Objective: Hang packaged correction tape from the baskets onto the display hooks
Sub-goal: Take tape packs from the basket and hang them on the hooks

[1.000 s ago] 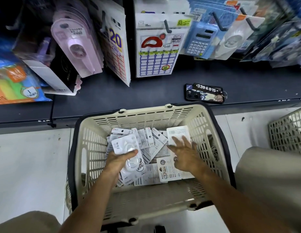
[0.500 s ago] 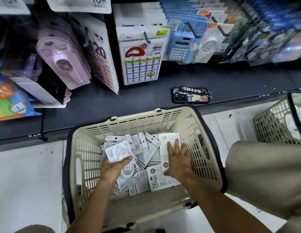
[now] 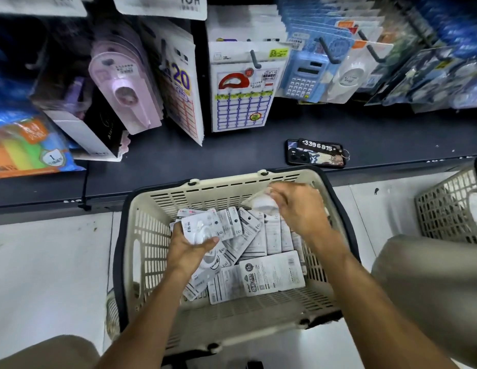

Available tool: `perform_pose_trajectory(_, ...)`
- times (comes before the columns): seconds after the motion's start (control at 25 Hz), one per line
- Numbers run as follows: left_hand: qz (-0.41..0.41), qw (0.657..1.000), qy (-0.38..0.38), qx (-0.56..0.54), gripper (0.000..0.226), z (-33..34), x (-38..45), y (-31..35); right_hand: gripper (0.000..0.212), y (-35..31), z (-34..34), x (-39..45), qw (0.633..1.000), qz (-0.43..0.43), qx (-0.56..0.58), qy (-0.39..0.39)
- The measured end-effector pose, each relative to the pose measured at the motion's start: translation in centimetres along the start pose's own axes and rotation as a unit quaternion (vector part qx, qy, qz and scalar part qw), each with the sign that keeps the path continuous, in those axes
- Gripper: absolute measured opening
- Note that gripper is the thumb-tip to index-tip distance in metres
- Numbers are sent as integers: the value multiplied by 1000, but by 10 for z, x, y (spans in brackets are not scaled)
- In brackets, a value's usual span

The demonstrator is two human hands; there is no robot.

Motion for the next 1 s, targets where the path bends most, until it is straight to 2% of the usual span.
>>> perform_pose_trajectory(0.04,3,1000,-12,-4,64,4,0,2,15,-3,-10,8,995,-1,75,-65)
perform_pose_trajectory(0.12,-9,999,-37,-12,43,11,-3,3,11,-18,4,4,951,-11,149,-270)
perform_pose_trajectory(0.16,-20,997,-61,-32,30,15,-4,1,9,-26,18,-6,928,-9,161,-337)
perform_pose_trajectory(0.2,-44,991,-100,-71,19,24,-9,-1,8,-32,34,-13,918,-4,165,-361)
perform_pose_trajectory(0.28,-100,966,-204,-124,33,46,-23,-7,9,-45,67,-18,933,-5,172,-315)
perform_pose_trajectory(0.32,-111,959,-245,-86,42,51,-29,-10,9,-51,83,-21,936,-11,201,-288)
perform_pose_trajectory(0.36,-104,960,-256,-36,51,52,-30,-12,9,-52,94,-22,935,-3,248,-254)
perform_pose_trajectory(0.44,-89,972,-216,24,64,45,-26,-18,8,-24,107,-20,930,72,319,-166)
perform_pose_trajectory(0.48,-91,979,-179,23,63,39,-24,-21,9,-2,111,-20,950,100,264,-129)
perform_pose_trajectory(0.52,-93,986,-139,24,61,31,-20,-24,15,17,118,-23,980,94,121,-128)
perform_pose_trajectory(0.56,-99,990,-97,30,63,19,-16,-30,26,34,132,-31,982,73,-43,-167)
perform_pose_trajectory(0.6,-112,991,-60,34,71,10,-12,-37,36,50,146,-43,959,56,-174,-217)
perform_pose_trajectory(0.64,-122,991,-40,31,82,4,-9,-44,41,61,155,-53,933,45,-256,-249)
perform_pose_trajectory(0.68,-128,991,-31,34,89,1,-8,-50,41,67,159,-60,917,45,-291,-268)
perform_pose_trajectory(0.76,-124,990,-15,60,84,-1,-6,-56,35,62,155,-63,910,52,-274,-306)
perform_pose_trajectory(0.8,-118,989,-10,82,78,-2,-6,-56,35,58,148,-60,915,64,-224,-329)
perform_pose_trajectory(0.88,-106,988,-11,113,77,-2,-8,-53,36,50,131,-50,918,132,-56,-370)
perform_pose_trajectory(0.92,-104,989,-10,109,78,-1,-8,-53,33,40,118,-46,921,155,21,-356)
perform_pose_trajectory(1.0,-91,993,3,75,74,2,-7,-47,31,15,98,-43,947,175,78,-257)
Point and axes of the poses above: each hand's wrist, its own x-axis towards the middle knuckle, its own z-axis out of the palm, y = z × x, the point moved 9 cm from there along x, towards the middle knuckle, and after that the axes turned 12 degrees about z, right-handed, at the moved point
